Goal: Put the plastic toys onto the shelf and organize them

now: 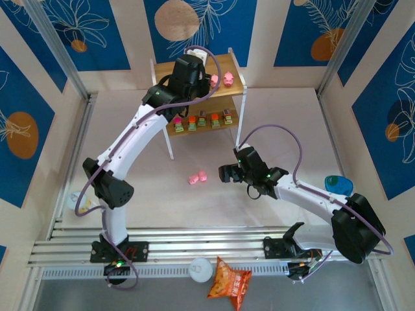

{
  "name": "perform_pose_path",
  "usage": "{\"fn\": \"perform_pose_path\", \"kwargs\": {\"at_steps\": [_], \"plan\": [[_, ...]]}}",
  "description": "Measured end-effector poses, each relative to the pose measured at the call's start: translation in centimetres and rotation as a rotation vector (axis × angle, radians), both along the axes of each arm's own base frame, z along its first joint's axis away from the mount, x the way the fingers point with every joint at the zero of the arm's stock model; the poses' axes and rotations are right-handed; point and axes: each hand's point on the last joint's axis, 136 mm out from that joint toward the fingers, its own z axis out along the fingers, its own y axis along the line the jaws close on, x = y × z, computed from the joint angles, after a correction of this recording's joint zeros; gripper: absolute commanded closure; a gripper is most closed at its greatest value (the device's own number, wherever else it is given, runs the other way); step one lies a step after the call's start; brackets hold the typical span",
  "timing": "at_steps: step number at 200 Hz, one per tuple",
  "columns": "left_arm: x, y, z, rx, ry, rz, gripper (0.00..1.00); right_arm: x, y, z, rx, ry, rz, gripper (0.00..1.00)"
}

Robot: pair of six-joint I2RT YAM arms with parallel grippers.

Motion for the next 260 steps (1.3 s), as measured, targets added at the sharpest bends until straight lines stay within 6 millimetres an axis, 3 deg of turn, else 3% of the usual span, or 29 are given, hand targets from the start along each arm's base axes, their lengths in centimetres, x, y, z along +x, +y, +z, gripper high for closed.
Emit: {"fn": "perform_pose_path", "kwargs": {"at_steps": [123,184,260], "plan": [[0.65,-0.54,-0.93,-0.002,0.024,-0.005,0.61,0.01,-0.02,0.0,0.001,0.001,-0.002,0.01],[0.66,-0.6,-1.0,-0.005,0.027,-0.007,0.51,0.01,-0.02,0.0,0.001,0.001,-0.002,0.01],[0.58,-0.61,-0.25,-0.017,0.014,-0.01,0.48,0.02,-0.01,0.01,0.002,0.001,-0.002,0.0]]}}
